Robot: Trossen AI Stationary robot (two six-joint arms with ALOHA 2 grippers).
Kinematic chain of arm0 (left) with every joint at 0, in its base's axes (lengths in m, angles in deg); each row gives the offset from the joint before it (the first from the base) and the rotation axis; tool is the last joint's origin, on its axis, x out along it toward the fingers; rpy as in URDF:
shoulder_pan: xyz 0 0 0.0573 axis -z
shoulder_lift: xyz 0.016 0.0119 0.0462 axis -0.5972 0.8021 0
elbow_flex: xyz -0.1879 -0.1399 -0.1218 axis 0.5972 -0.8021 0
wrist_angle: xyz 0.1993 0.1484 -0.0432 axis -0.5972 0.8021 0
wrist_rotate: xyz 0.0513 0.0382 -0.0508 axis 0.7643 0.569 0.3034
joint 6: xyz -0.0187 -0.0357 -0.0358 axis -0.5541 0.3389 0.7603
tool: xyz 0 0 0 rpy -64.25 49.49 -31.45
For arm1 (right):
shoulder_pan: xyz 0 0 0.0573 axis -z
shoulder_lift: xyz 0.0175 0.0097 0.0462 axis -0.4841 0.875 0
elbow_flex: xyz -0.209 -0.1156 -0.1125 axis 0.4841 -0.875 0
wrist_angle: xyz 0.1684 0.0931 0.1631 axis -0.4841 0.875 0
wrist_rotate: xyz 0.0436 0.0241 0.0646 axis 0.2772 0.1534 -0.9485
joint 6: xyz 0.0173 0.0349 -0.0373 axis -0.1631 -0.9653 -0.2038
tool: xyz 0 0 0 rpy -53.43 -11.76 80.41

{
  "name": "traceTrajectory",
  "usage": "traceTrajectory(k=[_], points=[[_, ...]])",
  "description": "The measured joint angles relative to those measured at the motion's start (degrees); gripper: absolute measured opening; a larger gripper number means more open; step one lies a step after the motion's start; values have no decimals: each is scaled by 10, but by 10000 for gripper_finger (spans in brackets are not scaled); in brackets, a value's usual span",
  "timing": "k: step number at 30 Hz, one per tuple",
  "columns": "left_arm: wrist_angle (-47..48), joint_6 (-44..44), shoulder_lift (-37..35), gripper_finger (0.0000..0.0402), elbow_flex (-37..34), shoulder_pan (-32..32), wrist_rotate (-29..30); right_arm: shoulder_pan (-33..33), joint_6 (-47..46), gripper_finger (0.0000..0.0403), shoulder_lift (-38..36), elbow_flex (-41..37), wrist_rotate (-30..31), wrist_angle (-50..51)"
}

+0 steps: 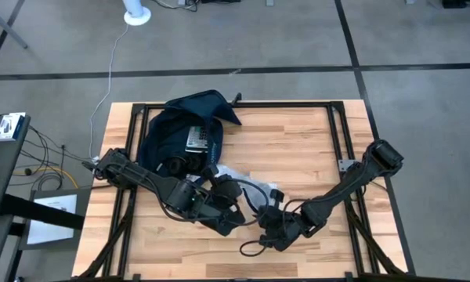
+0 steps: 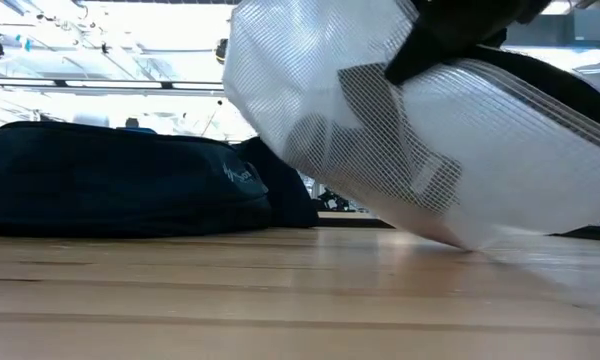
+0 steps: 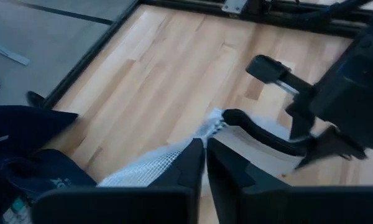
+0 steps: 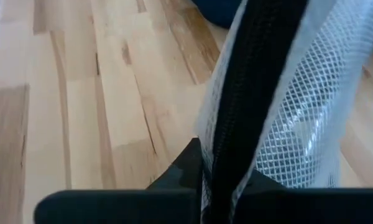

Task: Unpack backpack
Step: Put the white zip bag into the dark blue backpack

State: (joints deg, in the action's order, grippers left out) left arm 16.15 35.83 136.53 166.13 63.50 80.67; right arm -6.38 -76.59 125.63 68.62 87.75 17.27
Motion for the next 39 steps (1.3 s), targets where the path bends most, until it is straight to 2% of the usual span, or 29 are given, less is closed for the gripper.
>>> traceTrajectory(k=[6, 9, 13, 17, 25, 28, 31, 35, 36, 39], points=[[13, -6, 6, 98, 1, -9, -176, -16, 2, 0, -5, 0, -10, 57], [8, 28, 8, 147, 1, -12, -226, -26, 0, 0, -12, -1, -9, 106], [-46, 38, 7, 192, 1, -7, -227, -43, -4, 0, -23, -1, -5, 154], [-60, 45, -4, 202, 10, 13, -228, -64, -6, 0, -47, -1, -5, 182], [66, 87, -5, 199, 77, 72, -207, -101, -1, 0, -115, -1, -5, 218], [92, 97, -4, 199, 84, 102, -171, -112, 1, 0, -139, -1, -5, 231], [141, 157, -4, 199, 85, 131, -126, -118, 10, 0, -158, -1, -5, 236], [257, 308, -4, 198, 84, 164, -71, -113, 76, 0, -178, -1, -5, 230], [254, 329, -5, 198, 77, 170, -63, -108, 102, 0, -182, -1, -5, 223], [246, 324, -12, 198, 56, 185, -55, -86, 189, 0, -189, 3, -6, 186]])
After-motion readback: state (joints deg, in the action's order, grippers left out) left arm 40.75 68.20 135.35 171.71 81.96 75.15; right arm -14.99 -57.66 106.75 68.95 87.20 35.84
